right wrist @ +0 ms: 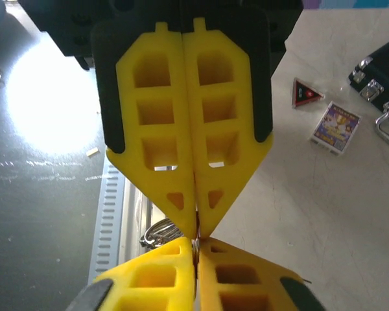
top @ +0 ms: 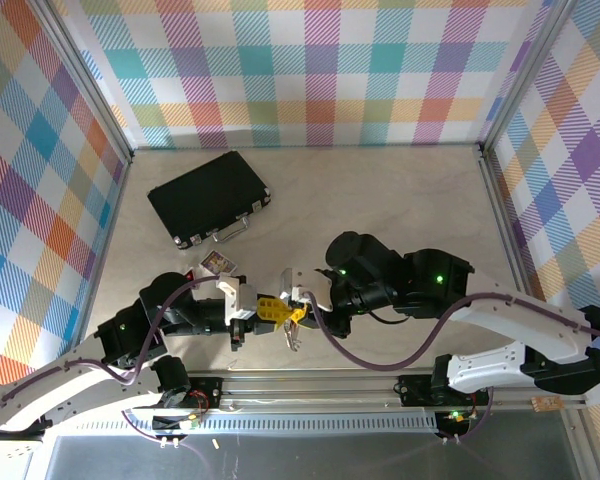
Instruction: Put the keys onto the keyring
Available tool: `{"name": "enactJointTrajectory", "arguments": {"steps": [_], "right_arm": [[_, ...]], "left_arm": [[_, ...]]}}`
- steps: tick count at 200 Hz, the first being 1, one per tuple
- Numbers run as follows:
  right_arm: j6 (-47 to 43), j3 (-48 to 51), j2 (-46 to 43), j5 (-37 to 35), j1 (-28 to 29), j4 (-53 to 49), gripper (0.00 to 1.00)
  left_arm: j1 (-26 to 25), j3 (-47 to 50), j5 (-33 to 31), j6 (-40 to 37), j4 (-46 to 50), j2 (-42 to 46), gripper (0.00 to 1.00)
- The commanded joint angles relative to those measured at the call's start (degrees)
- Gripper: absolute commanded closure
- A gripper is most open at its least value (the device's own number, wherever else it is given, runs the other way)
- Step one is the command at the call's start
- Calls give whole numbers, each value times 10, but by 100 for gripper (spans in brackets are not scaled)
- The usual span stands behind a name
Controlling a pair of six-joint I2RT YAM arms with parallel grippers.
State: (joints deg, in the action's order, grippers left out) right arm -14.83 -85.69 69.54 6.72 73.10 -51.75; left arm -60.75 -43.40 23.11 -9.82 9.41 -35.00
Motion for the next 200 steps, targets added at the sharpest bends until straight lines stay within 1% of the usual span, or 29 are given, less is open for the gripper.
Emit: {"name": "enactJointTrajectory", "arguments": {"steps": [1,18,33,75,105,138,165,200], "right_arm": [[17,2,-28,40,4,51,84],[27,12,-40,42,5,66,80],[34,22,-50,42,5,78,78],[42,36,-67,38,6,100,79],[39,34,-59,35,6,95,76],[39,37,-52,12,6,85,71],[42,44,-60,-4,6,85,72],[42,62,-66,-11,6,94,80]], "left_arm": [[-4,9,14,37,-94,4,100],[-4,18,28,56,-133,10,100],[-4,25,34,63,-150,14,100],[-4,48,36,79,-185,27,100],[-4,51,37,80,-191,26,100],[-4,51,39,76,-193,17,100],[-4,52,40,73,-198,13,100],[-4,57,41,71,-202,10,100]]}}
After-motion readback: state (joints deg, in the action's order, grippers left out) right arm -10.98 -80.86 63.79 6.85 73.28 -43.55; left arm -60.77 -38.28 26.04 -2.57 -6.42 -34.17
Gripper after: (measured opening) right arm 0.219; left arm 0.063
